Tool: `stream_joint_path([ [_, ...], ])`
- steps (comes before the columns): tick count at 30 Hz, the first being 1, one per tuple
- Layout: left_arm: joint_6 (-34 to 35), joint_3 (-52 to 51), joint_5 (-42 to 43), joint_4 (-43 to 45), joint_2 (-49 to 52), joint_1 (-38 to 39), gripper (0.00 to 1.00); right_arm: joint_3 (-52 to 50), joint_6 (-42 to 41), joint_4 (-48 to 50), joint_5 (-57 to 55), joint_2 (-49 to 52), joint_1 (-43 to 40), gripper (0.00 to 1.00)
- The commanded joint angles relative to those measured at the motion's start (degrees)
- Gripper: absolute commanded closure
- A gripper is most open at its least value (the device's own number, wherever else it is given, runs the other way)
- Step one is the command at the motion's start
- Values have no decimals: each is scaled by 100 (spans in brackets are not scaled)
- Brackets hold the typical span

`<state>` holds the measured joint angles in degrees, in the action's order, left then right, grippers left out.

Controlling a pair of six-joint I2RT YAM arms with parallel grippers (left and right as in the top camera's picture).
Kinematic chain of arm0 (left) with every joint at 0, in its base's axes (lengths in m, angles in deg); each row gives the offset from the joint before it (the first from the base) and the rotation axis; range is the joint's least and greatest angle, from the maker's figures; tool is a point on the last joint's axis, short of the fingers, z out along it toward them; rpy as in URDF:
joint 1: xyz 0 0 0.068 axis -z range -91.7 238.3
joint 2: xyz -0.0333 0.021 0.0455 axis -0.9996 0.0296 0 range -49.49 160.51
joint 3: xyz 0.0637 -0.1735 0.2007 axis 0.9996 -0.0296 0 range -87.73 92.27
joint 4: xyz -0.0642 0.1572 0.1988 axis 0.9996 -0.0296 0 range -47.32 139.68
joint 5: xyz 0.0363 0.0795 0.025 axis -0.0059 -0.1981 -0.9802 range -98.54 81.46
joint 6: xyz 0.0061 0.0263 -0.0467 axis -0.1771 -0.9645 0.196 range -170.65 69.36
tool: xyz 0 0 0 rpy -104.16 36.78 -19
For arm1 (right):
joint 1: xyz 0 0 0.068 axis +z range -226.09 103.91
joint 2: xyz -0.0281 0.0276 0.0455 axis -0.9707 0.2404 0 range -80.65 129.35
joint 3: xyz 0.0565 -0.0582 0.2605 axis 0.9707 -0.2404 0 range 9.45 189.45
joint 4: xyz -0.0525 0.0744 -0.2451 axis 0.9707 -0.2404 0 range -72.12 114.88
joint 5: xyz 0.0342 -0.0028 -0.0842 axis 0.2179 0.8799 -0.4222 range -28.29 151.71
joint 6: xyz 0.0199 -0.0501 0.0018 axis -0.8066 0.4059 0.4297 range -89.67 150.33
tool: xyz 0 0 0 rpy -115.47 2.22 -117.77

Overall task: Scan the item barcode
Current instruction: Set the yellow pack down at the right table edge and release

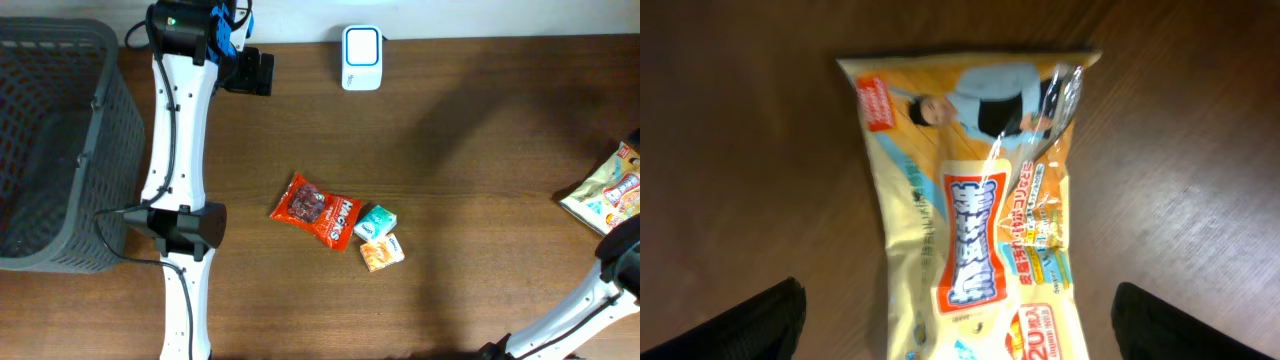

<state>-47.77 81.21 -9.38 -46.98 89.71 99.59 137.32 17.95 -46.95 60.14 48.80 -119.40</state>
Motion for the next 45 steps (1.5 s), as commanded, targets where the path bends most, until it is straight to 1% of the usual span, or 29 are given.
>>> stream_joint_path([
  [1, 55, -22, -42, -7, 72, 7, 1, 706, -186, -306, 881, -868, 22, 1],
  [3, 55, -22, -42, -7, 72, 4, 1, 778, -184, -439, 1661, -1139, 22, 2],
  [4, 55, -22, -42, -7, 72, 4, 1, 778, -181, -490, 1698, -1211, 22, 1],
  [6, 55, -22, -42, -7, 72, 4, 1, 776, -144, -555, 1414, -1226, 26, 1],
  [7, 55, -22, -42, -7, 72, 4, 1, 761, -166, -627, 1093, -1176, 26, 1],
  [8, 55, -22, -42, -7, 72, 4, 1, 728, -195, -688, 850, -1121, 26, 5],
  [9, 55, -22, -42, -7, 72, 4, 1, 632, -216, -732, 560, -1038, 26, 13],
  [10, 55, -22, -42, -4, 72, 4, 1, 522, -219, -721, 428, -990, 26, 30],
  [11, 55, -22, -42, -7, 72, 4, 1, 380, -299, -669, 289, -938, 26, 54],
  [12, 55, -22, -42, -7, 72, 4, 1, 262, -363, -605, 179, -898, 24, 67],
  [14, 55, -22, -42, -7, 72, 4, 1, -37, -358, -328, -31, -804, 15, 90],
  [15, 55, -22, -42, -7, 72, 7, 1, -229, -358, -144, -153, -743, 15, 96],
  [18, 55, -22, -42, -7, 72, 7, 1, -949, -413, 535, -219, -584, 15, 96],
  [21, 55, -22, -42, -7, 72, 4, 1, -1934, -487, 1534, -216, -516, 15, 96],
  [25, 55, -22, -42, -7, 72, 7, 1, -2697, -555, 2282, -297, -516, 15, 96],
  [28, 55, -22, -42, -7, 72, 7, 1, -3134, -680, 2673, -704, -501, 11, 96],
  [31, 55, -22, -42, -7, 72, 4, 1, -3526, -678, 3161, -732, -404, 11, 96],
  [34, 57, -22, -37, 13, 72, 4, 1, -3672, -678, 3458, -726, -249, 11, 96],
  [36, 55, -22, -42, 11, 72, 4, 1, -3626, -654, 3532, -719, -219, 11, 96],
  [39, 55, -22, -42, 11, 72, 11, 1, -3029, -649, 2997, -662, -389, 11, 96],
  [43, 55, -22, -42, 11, 72, 11, 1, -1497, -632, 1725, -546, -767, 22, 96],
  [45, 55, -22, -42, 11, 72, 11, 1, -911, -439, 1353, -514, -822, 52, 96],
])
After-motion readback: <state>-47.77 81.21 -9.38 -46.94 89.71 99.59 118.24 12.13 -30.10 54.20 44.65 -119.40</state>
